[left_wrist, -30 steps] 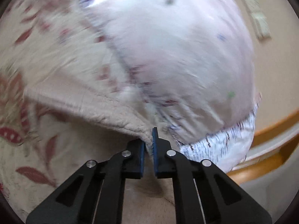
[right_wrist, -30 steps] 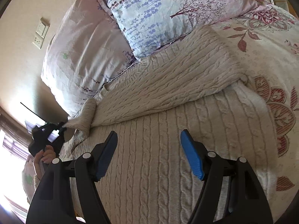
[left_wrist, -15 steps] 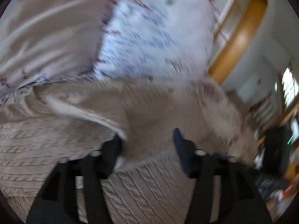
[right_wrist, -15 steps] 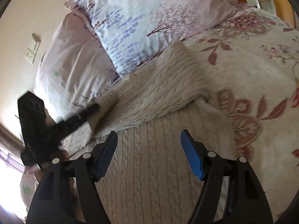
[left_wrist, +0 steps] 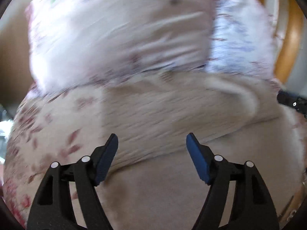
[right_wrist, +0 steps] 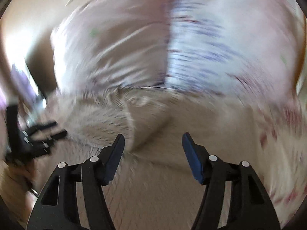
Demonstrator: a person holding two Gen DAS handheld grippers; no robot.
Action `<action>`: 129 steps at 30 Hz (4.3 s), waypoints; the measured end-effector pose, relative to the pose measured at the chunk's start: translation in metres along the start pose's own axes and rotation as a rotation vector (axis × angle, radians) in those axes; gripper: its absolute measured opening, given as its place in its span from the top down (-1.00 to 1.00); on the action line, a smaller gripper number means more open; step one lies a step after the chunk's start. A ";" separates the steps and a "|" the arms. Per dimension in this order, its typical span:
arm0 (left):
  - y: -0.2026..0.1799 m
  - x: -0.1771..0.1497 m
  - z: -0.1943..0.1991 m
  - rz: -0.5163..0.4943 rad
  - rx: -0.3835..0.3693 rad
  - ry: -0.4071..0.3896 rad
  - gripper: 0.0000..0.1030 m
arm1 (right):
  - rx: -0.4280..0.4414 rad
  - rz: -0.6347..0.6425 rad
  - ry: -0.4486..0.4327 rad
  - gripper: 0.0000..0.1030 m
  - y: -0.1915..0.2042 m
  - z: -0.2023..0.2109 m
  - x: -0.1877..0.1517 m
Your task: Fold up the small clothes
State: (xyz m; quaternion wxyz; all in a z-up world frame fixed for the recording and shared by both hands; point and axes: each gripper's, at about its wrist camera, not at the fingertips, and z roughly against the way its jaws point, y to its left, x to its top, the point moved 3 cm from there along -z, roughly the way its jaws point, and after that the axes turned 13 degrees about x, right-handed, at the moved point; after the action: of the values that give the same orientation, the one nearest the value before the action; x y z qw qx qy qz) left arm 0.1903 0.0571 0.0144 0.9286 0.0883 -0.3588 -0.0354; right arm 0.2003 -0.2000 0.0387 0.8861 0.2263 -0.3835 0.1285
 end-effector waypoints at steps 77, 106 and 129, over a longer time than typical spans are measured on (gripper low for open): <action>0.046 -0.197 0.093 0.440 -0.681 0.096 0.25 | 0.533 -0.641 -0.015 0.46 -0.078 0.135 -0.231; 0.076 -0.111 0.106 0.422 -0.483 -0.056 0.88 | 0.134 -0.186 -0.304 0.84 -0.039 0.172 -0.141; 0.043 0.062 0.021 0.327 -0.146 -0.147 0.89 | -0.143 -0.110 -0.324 0.84 -0.082 0.106 -0.018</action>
State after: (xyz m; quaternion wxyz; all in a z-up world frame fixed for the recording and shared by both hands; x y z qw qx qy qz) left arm 0.2220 0.0882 0.0792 0.8973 -0.0416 -0.4314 0.0836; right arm 0.1553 -0.3244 0.0647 0.8323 0.2009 -0.5164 0.0141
